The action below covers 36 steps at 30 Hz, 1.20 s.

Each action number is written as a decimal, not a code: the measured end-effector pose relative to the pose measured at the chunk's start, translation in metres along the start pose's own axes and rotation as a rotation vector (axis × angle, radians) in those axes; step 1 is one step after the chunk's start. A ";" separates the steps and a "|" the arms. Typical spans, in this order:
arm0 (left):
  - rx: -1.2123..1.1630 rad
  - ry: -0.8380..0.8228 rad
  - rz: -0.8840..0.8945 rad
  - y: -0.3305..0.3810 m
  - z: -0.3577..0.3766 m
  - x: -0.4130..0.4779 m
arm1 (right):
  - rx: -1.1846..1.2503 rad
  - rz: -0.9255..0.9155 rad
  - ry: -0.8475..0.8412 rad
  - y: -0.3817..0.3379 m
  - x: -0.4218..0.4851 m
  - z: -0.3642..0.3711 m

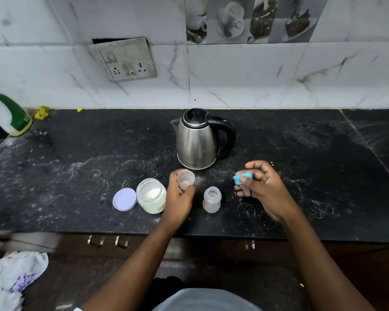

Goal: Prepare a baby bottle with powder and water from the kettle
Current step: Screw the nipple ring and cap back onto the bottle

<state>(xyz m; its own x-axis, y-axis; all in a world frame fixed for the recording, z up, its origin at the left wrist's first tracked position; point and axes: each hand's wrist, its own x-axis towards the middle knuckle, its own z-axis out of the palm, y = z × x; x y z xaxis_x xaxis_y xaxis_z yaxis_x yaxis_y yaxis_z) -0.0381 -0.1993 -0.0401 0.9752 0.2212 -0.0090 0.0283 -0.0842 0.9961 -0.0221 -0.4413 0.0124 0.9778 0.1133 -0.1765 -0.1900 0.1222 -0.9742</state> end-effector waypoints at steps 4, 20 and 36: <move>0.030 0.067 -0.059 -0.029 -0.002 -0.015 | -0.377 -0.045 -0.076 0.013 0.002 0.007; -0.036 -0.104 -0.055 -0.042 0.010 -0.020 | -1.190 -0.278 -0.398 0.009 0.019 0.039; -0.067 -0.149 -0.074 -0.046 0.008 -0.016 | -1.424 -0.228 -0.339 0.013 0.034 0.058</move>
<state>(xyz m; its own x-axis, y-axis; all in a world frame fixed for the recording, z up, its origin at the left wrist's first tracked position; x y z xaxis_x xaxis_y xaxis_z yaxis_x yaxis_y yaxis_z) -0.0529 -0.2069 -0.0865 0.9929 0.0774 -0.0908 0.0915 -0.0065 0.9958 0.0033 -0.3784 0.0016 0.8691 0.4687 -0.1584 0.4018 -0.8555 -0.3266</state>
